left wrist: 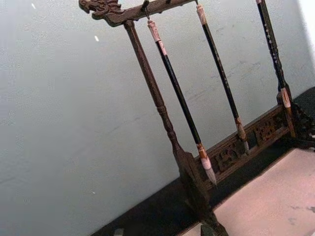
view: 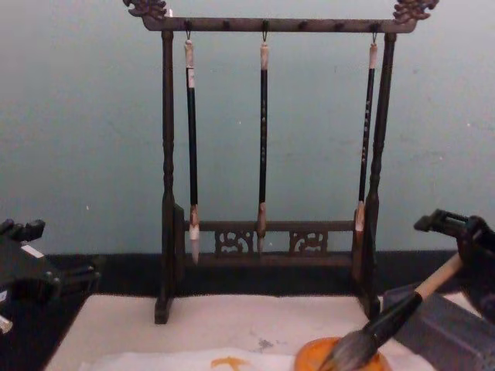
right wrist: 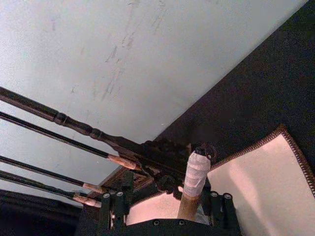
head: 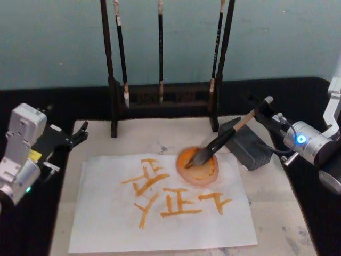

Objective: Pick up the brush from the inkstone, write on the paper, then place the brush back to its original position.

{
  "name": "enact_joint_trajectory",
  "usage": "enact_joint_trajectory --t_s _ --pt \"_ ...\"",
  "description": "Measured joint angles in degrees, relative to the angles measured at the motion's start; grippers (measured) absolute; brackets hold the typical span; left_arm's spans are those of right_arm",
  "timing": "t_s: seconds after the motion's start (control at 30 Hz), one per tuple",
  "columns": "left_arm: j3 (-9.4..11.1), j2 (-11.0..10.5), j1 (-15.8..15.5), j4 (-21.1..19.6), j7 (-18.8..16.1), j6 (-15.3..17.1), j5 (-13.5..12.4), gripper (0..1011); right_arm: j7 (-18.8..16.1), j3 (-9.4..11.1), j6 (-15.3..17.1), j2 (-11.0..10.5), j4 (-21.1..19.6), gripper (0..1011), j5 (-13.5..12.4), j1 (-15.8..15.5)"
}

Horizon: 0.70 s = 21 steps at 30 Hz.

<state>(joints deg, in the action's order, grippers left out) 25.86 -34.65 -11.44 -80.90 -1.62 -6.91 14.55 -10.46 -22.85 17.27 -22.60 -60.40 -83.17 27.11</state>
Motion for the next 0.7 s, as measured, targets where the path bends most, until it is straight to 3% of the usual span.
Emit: enact_joint_trajectory --t_s 0.27,0.47,0.7 --pt "0.0 0.0 0.0 0.0 0.0 0.0 0.0 1010 0.0 0.0 0.0 0.0 0.0 1000 0.0 0.0" --pt "0.0 0.0 0.0 0.0 0.0 0.0 0.0 1010 -0.1 -0.1 0.0 0.0 0.0 1000 0.0 0.0" --pt "0.0 0.0 0.0 0.0 0.0 0.0 0.0 1009 -2.0 -1.1 0.0 -1.5 -0.1 1000 -0.7 -0.3"
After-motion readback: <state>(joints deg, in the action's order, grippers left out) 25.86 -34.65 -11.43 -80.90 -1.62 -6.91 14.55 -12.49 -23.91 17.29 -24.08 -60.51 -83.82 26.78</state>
